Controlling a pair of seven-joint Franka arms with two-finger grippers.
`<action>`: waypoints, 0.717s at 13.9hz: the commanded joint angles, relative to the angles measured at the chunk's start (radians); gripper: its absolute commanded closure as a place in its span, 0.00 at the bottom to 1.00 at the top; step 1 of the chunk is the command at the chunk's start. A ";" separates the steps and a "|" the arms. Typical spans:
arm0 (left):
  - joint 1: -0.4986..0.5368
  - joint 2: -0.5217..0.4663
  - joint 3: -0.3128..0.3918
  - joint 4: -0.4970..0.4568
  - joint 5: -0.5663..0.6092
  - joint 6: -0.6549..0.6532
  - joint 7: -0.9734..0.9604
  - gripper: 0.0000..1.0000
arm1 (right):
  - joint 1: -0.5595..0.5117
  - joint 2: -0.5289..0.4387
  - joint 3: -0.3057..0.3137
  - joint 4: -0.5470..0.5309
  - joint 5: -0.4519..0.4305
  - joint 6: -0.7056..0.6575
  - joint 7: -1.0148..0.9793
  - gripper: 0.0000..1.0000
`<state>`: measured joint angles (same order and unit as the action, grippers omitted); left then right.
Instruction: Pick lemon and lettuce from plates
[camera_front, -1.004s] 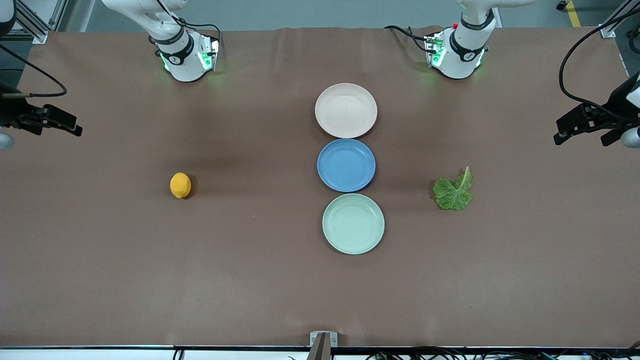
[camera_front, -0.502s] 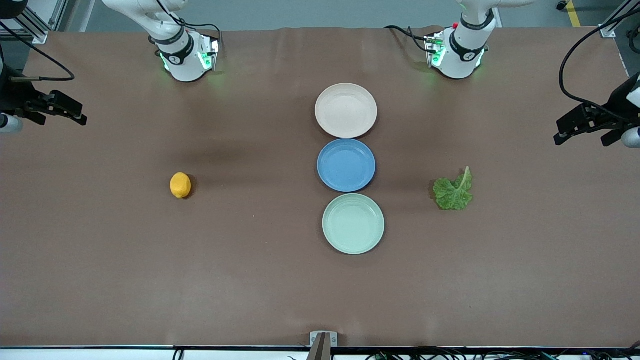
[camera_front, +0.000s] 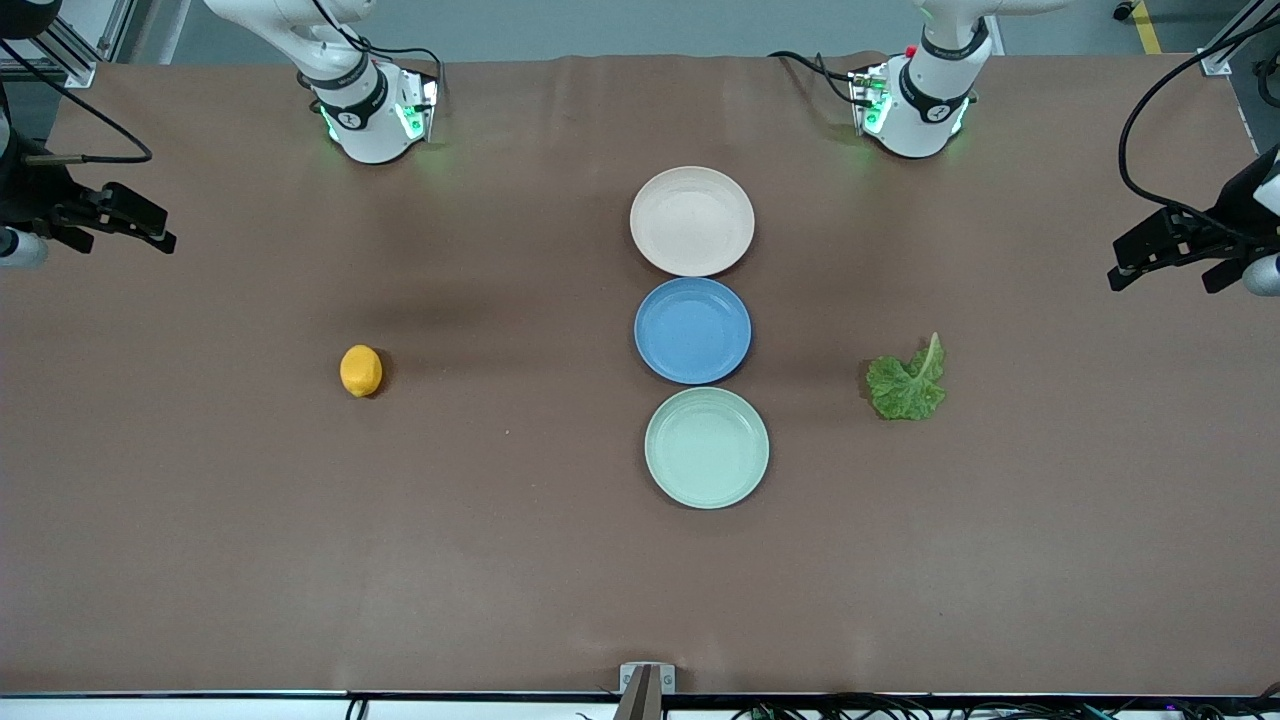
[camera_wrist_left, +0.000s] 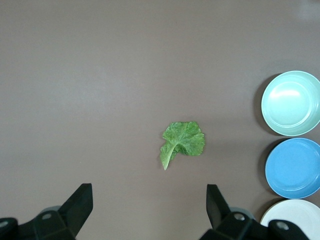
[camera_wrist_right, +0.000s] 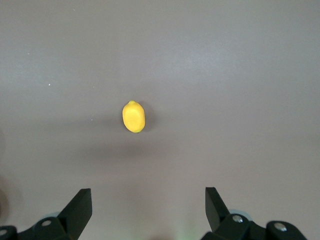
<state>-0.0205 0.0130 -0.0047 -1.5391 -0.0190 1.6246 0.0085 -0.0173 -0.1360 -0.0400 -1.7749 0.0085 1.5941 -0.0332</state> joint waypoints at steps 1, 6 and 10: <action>0.001 -0.016 0.003 -0.009 -0.018 0.008 -0.005 0.00 | 0.002 -0.031 0.005 -0.034 -0.002 0.018 -0.004 0.00; 0.001 -0.016 0.003 -0.009 -0.013 0.008 -0.045 0.00 | 0.005 -0.027 0.005 -0.026 -0.012 0.035 -0.004 0.00; 0.001 -0.016 0.002 -0.009 -0.018 -0.034 -0.056 0.00 | 0.008 -0.013 0.005 -0.008 -0.001 0.037 -0.001 0.00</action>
<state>-0.0205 0.0130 -0.0044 -1.5392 -0.0190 1.6199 -0.0351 -0.0137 -0.1360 -0.0371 -1.7751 0.0083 1.6209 -0.0332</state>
